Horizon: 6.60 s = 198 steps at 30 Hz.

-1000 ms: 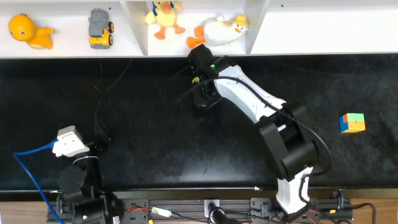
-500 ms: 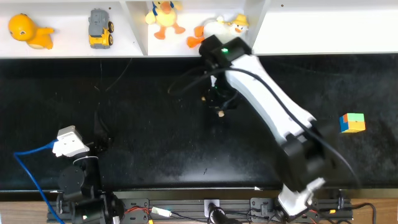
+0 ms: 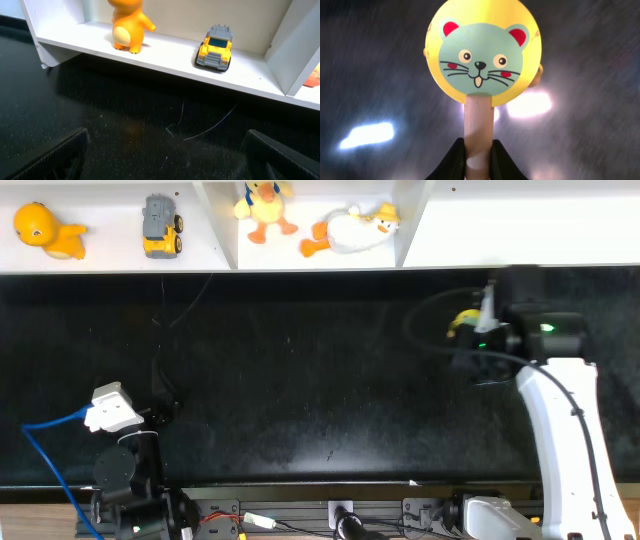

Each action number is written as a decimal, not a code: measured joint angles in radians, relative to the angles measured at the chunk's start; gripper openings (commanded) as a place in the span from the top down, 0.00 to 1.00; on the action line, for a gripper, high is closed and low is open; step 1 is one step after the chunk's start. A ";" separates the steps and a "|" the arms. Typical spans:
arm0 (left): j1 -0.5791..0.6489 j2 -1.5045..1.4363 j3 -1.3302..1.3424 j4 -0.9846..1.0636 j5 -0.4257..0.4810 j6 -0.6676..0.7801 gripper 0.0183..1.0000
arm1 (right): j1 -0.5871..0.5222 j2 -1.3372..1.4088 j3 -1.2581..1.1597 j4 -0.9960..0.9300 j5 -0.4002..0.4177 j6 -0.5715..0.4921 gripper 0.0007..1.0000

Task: Store Toys

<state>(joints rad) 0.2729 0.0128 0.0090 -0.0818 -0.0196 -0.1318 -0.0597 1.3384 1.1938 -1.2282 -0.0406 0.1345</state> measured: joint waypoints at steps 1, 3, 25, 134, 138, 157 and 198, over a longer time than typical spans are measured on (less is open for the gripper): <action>0.000 0.000 0.000 0.000 0.000 0.000 0.00 | -0.031 0.002 -0.009 0.038 -0.002 -0.020 0.96; 0.000 0.000 0.000 0.000 0.000 0.000 0.00 | -0.075 0.008 -0.013 0.111 -0.005 -0.061 0.96; 0.000 0.000 0.000 0.000 0.000 0.000 0.00 | -0.080 0.285 -0.013 0.652 -0.121 -0.302 0.96; 0.000 0.000 0.000 0.000 0.000 0.000 0.00 | -0.537 0.248 -0.014 0.156 0.198 0.523 0.00; 0.000 0.000 0.000 0.000 0.000 0.000 0.00 | -0.585 0.248 -0.014 0.174 0.206 0.504 0.00; 0.000 0.000 0.000 0.000 0.000 0.000 0.00 | -0.607 0.406 -0.014 0.298 0.228 0.459 0.00; 0.000 0.000 0.000 0.000 0.000 0.000 0.00 | -0.595 0.490 0.022 0.233 0.196 0.399 0.61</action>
<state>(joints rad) 0.2729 0.0128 0.0090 -0.0818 -0.0196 -0.1318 -0.6544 1.8282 1.2160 -0.9947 0.1558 0.5331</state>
